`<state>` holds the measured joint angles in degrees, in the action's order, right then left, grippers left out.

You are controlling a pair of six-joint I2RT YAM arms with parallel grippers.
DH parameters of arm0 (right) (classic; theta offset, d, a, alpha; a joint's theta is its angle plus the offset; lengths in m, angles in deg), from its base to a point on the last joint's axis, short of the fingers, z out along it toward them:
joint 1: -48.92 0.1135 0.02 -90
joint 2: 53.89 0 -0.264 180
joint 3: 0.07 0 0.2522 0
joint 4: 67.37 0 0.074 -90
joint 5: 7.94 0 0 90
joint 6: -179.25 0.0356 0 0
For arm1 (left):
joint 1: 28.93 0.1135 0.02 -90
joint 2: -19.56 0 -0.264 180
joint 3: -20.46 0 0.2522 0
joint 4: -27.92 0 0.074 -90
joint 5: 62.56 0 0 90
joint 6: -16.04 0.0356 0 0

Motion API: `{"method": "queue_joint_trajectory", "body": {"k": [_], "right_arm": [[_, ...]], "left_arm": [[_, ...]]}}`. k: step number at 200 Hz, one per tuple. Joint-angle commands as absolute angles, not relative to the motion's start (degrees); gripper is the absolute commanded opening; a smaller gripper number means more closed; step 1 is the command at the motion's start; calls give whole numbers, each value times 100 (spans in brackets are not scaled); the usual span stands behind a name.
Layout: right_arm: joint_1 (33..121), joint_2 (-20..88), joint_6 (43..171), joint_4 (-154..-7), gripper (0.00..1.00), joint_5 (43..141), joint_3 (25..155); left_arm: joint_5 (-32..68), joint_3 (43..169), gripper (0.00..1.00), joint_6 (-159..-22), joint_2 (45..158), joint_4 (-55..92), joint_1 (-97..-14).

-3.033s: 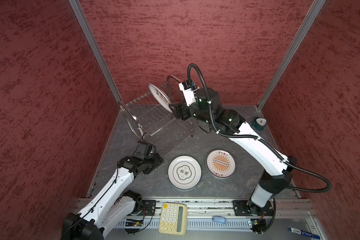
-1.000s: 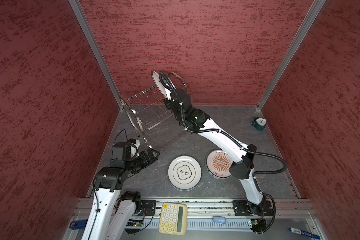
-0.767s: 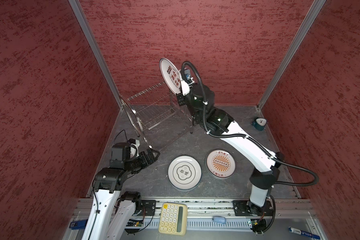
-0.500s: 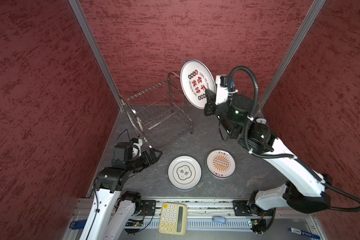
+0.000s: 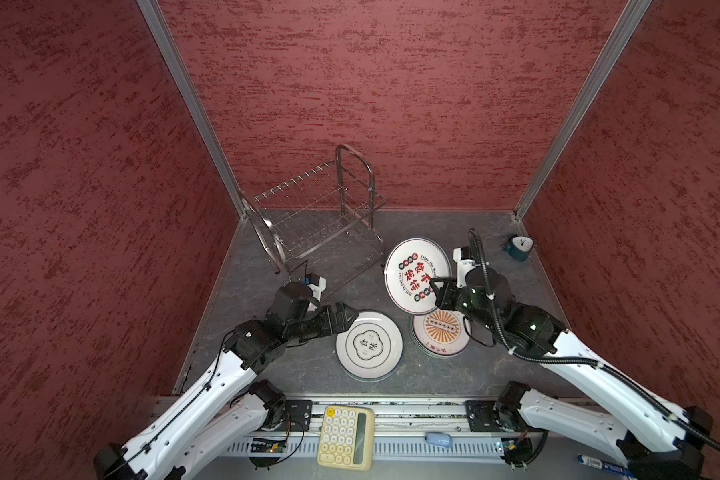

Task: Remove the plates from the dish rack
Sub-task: 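Lift the plate out over the stack while the left gripper grasps its rim, then lower the red-patterned plate onto the stack with the left gripper while the right releases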

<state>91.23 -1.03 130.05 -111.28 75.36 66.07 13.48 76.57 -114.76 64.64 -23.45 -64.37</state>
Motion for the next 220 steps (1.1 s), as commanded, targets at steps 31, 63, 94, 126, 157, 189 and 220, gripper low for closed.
{"method": "queue_joint_trajectory", "body": {"k": [31, 63, 94, 126, 157, 189, 220], "right_arm": [[8613, 47, 13908, -9561, 0, 9622, 6079], [8492, 368, 14056, -9037, 0, 10185, 5947], [8437, 595, 14196, -8570, 0, 10496, 5808], [8418, 738, 14362, -8124, 0, 10705, 5651], [8417, 898, 14660, -7468, 0, 11075, 5455], [8417, 1013, 14894, -7038, 0, 11361, 5290], [8417, 1096, 15008, -6796, 0, 11539, 5152]], "left_arm": [[1411, 7576, 99, -11607, 6701, -1406, -6637], [1301, 7560, 99, -11614, 6895, -1181, -6629], [1182, 7565, 100, -11621, 7112, -985, -6609], [1015, 7575, 100, -11667, 7271, -786, -6576], [973, 7563, 96, -11672, 7386, -658, -6545], [780, 7423, 78, -11702, 7453, -412, -6419], [634, 7258, 50, -11760, 7399, -261, -6284]]}}
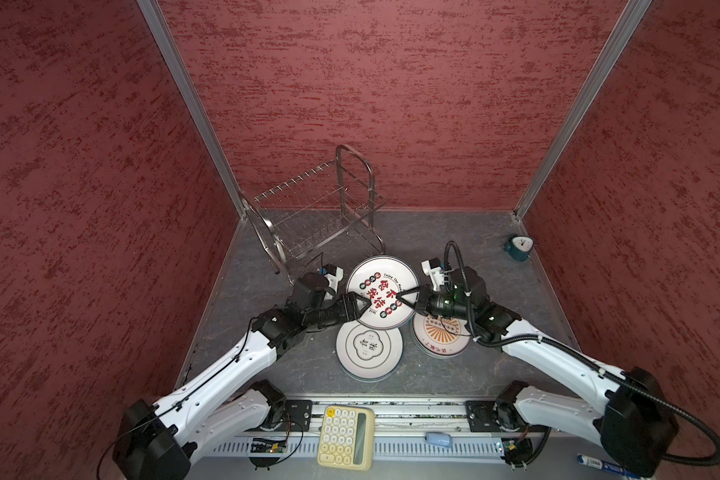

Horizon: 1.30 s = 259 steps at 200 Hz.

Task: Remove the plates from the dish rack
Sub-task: 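Lower the red-patterned plate onto the stack with the left gripper while the right releases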

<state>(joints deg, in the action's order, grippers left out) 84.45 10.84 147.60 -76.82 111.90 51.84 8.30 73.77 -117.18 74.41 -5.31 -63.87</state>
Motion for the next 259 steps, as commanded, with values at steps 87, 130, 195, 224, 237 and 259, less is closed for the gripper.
{"method": "queue_joint_trajectory", "body": {"k": [87, 130, 195, 224, 237, 259], "right_arm": [[8417, 1325, 14936, -6798, 34, 11564, 5053], [8417, 1352, 14613, -7583, 55, 11272, 5281], [8417, 1309, 13764, -10807, 70, 8900, 6350], [8418, 1335, 13706, -11427, 99, 8247, 6513], [8418, 1263, 13675, -11404, 99, 8210, 6489], [8417, 1168, 13697, -11421, 99, 8084, 6499]], "left_arm": [[390, 6893, 2, -11797, 7417, -300, -6109], [367, 6537, 0, -11874, 7251, -566, -5997], [423, 6055, 0, -11999, 6741, -1203, -5824], [441, 6002, 0, -12092, 6812, -1446, -5847], [444, 5938, 0, -12126, 6747, -1471, -5859], [445, 5871, 0, -12168, 6642, -1487, -5853]]}}
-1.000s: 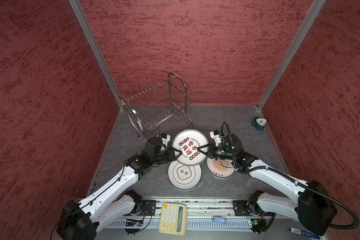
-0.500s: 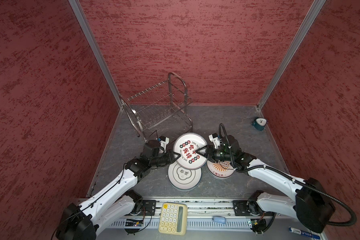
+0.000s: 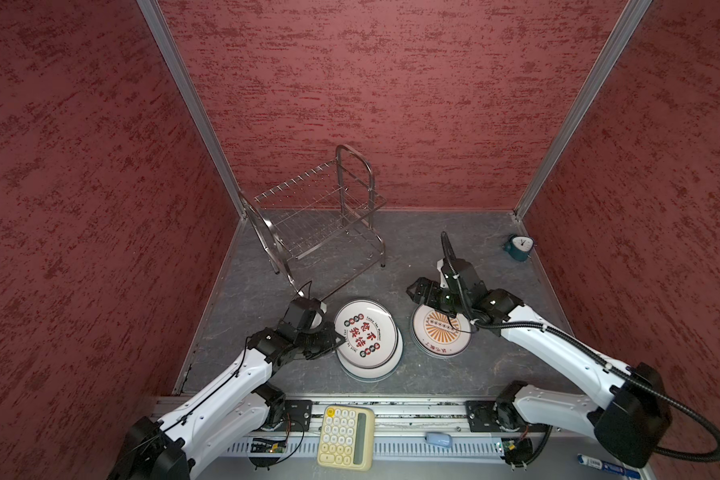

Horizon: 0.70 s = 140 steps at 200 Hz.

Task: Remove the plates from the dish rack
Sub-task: 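Lower the red-patterned plate onto the stack with the left gripper while the right releases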

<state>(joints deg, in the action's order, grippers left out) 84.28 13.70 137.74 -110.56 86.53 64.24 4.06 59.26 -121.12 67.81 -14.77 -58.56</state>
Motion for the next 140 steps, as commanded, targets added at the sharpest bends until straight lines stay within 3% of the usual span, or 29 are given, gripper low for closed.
{"method": "queue_joint_trajectory", "body": {"k": [1, 34, 74, 123, 140], "right_arm": [[8417, 1167, 13688, -11428, 99, 8079, 6501], [8418, 1167, 13655, -11787, 99, 7549, 6653], [8417, 1263, 13669, -12437, 99, 6733, 6978], [8419, 1145, 13606, -12533, 99, 5798, 6989], [8417, 1025, 13566, -12401, 99, 5601, 6883]], "left_arm": [[443, 5873, 0, -12168, 6642, -1486, -5854], [339, 5937, 0, -12264, 6859, -1597, -5930], [644, 6109, 33, -12441, 7018, -1895, -6231], [859, 6175, 54, -12456, 7069, -1967, -6323], [947, 6291, 57, -12415, 7158, -2065, -6360]]}}
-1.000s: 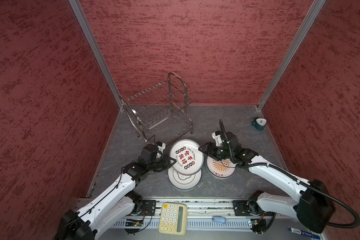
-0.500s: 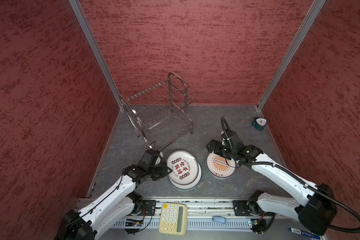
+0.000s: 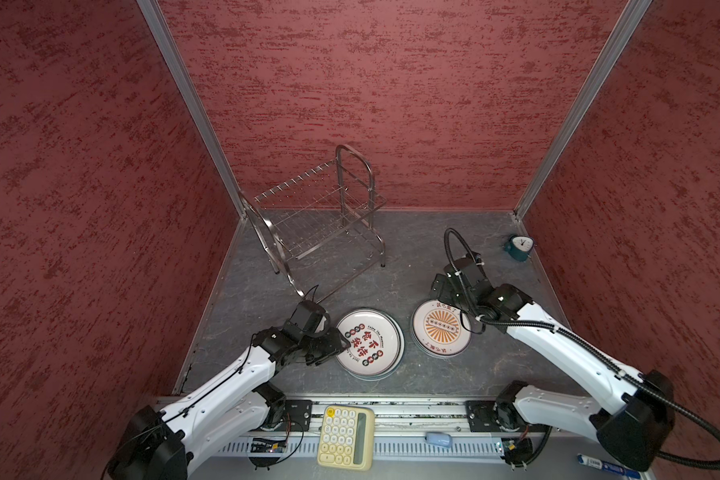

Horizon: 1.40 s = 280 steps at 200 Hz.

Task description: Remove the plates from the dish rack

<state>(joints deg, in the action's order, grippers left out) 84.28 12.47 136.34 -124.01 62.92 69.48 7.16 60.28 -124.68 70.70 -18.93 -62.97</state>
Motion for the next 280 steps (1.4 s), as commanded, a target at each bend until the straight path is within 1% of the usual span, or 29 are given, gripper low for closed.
{"method": "queue_joint_trajectory", "body": {"k": [1, 15, 19, 21, 25, 31, 46, 51, 58, 75, 91, 109, 119, 133, 144, 156, 173, 183, 191, 211, 233, 255, 263, 280], "right_arm": [[8417, 1022, 13566, -12397, 99, 5594, 6881], [8417, 982, 13554, -12377, 99, 5434, 6833], [8418, 982, 13549, -12388, 99, 5373, 6829], [8417, 983, 13548, -12397, 99, 5333, 6830], [8417, 989, 13554, -12416, 99, 5242, 6832], [8417, 1007, 13591, -12469, 99, 5105, 6844], [8417, 1073, 13625, -12554, 99, 4735, 6843], [8417, 1095, 13691, -12597, 99, 4583, 6840], [8421, 1121, 13739, -12607, 99, 4335, 6816], [8417, 1099, 13770, -12497, 99, 3695, 6713], [8417, 996, 13332, -11985, 99, 3229, 6484], [8417, 891, 12283, -10874, 99, 2938, 6127], [8417, 891, 11801, -10255, 99, 2743, 5935], [8423, 924, 10791, -9111, 99, 2406, 5564], [8393, 1002, 10726, -8541, 99, 1945, 5330], [8204, 1057, 10682, -7831, 99, 1750, 5085], [7767, 1119, 10427, -7241, 99, 2477, 4865], [7525, 1218, 10352, -7024, 99, 2651, 4812], [7310, 1299, 10287, -6837, 99, 2838, 4769], [6815, 1467, 10033, -6068, 99, 3228, 4507], [6421, 1555, 9857, -5277, 99, 3598, 4196], [6205, 1695, 9735, -4710, 99, 3985, 3993], [6161, 1777, 9725, -4427, 99, 4017, 3918], [6108, 2038, 9544, -4027, 99, 4058, 3856]], "left_arm": [[949, 6306, 57, -12415, 7168, -2070, -6362], [1035, 6448, 59, -12397, 7296, -2212, -6399], [1076, 6497, 61, -12403, 7329, -2271, -6423], [1107, 6522, 62, -12405, 7353, -2303, -6441], [1160, 6566, 69, -12406, 7396, -2364, -6469], [1258, 6638, 75, -12417, 7457, -2454, -6514], [1534, 6822, 81, -12436, 7572, -2708, -6632], [1661, 6890, 92, -12443, 7620, -2801, -6688], [1820, 6980, 100, -12421, 7659, -2886, -6752], [2173, 7202, 99, -12325, 7826, -2967, -6844], [2815, 7540, 100, -12112, 7927, -3043, -6897], [4108, 8000, 99, -11915, 8008, -3152, -6866], [4722, 8178, 99, -11518, 8059, -2929, -6834], [5239, 8405, 99, -10624, 8175, -2382, -6710], [5469, 8603, 99, -10241, 8342, -2032, -6408], [5394, 8674, 100, -9667, 8542, -1431, -5972], [5438, 8504, 99, -8324, 8816, -304, -5540], [5549, 8342, 99, -7758, 9016, 373, -5272], [5275, 8197, 99, -7505, 9138, 805, -4946], [4145, 7603, 100, -7346, 9339, 1838, -3988], [3443, 6755, 99, -7062, 9498, 3339, -3323], [3042, 6377, 99, -6936, 9638, 4067, -3148], [2965, 6247, 99, -6906, 9703, 4469, -3155], [2887, 6174, 100, -6911, 9902, 4772, -3157]]}}
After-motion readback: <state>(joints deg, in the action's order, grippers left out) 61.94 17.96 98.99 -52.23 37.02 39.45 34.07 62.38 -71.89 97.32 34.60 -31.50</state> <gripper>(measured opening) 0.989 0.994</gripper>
